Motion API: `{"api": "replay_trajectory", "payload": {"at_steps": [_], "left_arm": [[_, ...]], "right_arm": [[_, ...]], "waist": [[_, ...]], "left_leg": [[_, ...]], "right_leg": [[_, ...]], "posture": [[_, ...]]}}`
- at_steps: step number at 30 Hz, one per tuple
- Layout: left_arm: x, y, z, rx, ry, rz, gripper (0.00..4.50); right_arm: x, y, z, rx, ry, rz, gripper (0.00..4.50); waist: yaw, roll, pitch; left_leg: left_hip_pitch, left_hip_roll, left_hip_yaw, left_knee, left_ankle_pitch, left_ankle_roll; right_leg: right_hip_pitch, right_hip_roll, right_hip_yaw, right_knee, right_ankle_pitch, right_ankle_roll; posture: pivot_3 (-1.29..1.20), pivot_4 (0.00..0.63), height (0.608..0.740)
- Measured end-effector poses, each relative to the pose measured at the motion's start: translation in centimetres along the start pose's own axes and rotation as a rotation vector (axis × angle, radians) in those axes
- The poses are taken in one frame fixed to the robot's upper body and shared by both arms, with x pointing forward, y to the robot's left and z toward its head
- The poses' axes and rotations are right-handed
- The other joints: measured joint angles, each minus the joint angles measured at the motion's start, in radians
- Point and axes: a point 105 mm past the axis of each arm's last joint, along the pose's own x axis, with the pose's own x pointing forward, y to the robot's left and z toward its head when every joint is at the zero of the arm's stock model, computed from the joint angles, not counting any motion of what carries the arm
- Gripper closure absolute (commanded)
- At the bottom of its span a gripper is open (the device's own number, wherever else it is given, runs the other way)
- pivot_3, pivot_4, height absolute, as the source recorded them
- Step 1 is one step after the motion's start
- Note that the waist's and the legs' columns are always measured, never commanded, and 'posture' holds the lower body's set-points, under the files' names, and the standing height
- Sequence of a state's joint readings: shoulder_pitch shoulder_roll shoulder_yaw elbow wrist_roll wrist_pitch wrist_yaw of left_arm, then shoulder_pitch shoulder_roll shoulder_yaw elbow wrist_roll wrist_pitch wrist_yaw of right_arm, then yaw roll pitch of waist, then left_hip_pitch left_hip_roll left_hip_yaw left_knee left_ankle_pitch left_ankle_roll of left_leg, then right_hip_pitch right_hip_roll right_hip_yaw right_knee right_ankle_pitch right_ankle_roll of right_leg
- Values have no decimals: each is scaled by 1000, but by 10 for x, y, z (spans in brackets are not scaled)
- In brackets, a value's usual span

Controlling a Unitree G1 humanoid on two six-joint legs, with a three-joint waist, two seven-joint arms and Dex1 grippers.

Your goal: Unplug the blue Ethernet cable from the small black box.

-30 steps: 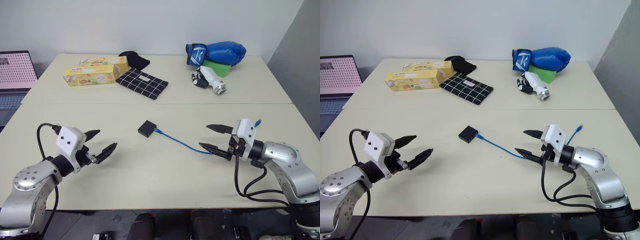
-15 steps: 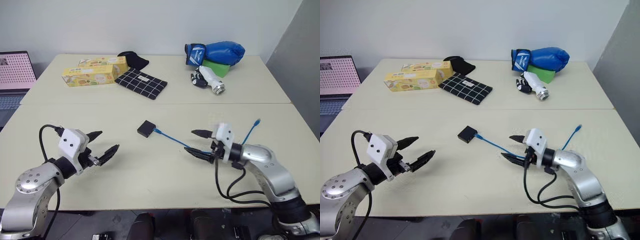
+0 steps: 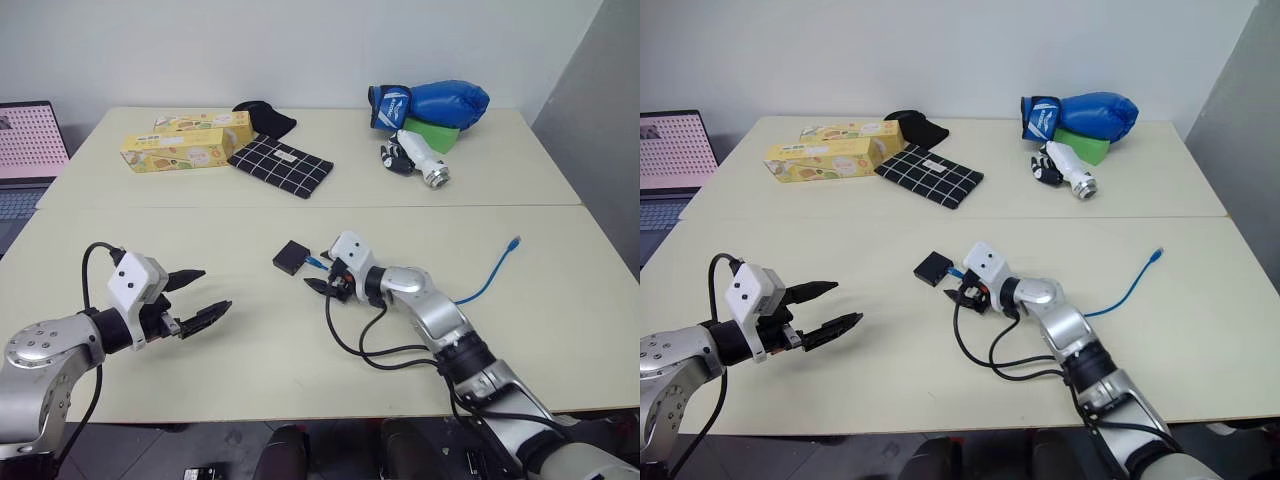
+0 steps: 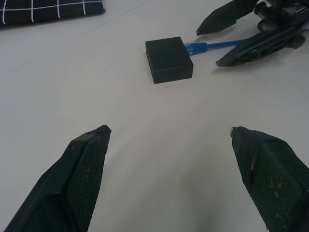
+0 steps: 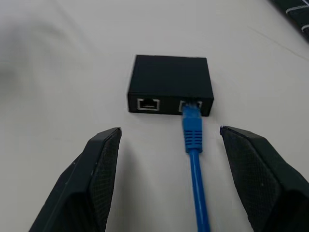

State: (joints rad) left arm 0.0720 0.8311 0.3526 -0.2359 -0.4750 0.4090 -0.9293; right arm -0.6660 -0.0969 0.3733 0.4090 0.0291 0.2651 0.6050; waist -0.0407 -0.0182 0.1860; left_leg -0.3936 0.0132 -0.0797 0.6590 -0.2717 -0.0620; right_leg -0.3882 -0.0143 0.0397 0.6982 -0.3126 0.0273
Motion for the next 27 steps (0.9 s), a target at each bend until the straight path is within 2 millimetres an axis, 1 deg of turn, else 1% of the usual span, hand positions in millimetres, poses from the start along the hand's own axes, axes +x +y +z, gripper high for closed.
{"api": "replay_trajectory", "payload": {"at_steps": [1,5,7,8,16,21,22,24,27], "left_arm": [[0,0,0,0,0,0,254],[0,-1,-1,1,5,-2,254],[0,-2,-2,1,8,-2,237],[0,-3,-3,0,10,-2,237],[-1,-5,-5,-2,17,1,237],[3,1,-4,-12,13,28,237],[4,2,-5,-30,21,35,237],[8,3,-5,-76,13,32,237],[15,-2,3,-172,-31,-16,237]], "right_arm": [[2,0,-2,1,8,-2,1049],[9,-5,1,11,18,-17,1049],[10,-6,1,27,20,-19,1407],[11,-5,2,49,15,-21,1515],[11,-7,2,35,28,-27,3279],[11,-4,3,-31,35,0,4331],[9,-4,4,-61,29,7,4341],[2,-6,11,-145,-5,21,4362],[-12,-9,35,-283,-104,45,4366]], "waist": [[0,0,0],[-6,0,0],[-8,0,0],[-9,0,0],[-11,0,0],[-11,0,0],[-11,0,0],[-8,1,0],[-10,0,0]], "left_leg": [[0,0,0,0,0,0],[1,0,0,0,0,0],[1,0,0,0,0,0],[1,0,0,0,0,0],[1,0,0,0,0,0],[1,0,0,0,0,0],[1,0,0,0,0,0],[-1,0,-1,0,0,0],[-1,0,-1,1,0,0]], "right_leg": [[0,0,0,0,0,0],[0,0,0,1,0,0],[0,0,0,1,0,0],[0,0,0,1,0,0],[0,0,0,1,0,0],[0,0,0,2,0,0],[0,0,0,1,0,0],[-1,0,-1,1,0,0],[0,-1,0,1,0,0]], "posture": [[0,150,740],[0,150,740],[0,150,740],[0,150,740],[0,150,740],[0,150,740],[0,150,740],[0,150,740],[0,150,740]]}}
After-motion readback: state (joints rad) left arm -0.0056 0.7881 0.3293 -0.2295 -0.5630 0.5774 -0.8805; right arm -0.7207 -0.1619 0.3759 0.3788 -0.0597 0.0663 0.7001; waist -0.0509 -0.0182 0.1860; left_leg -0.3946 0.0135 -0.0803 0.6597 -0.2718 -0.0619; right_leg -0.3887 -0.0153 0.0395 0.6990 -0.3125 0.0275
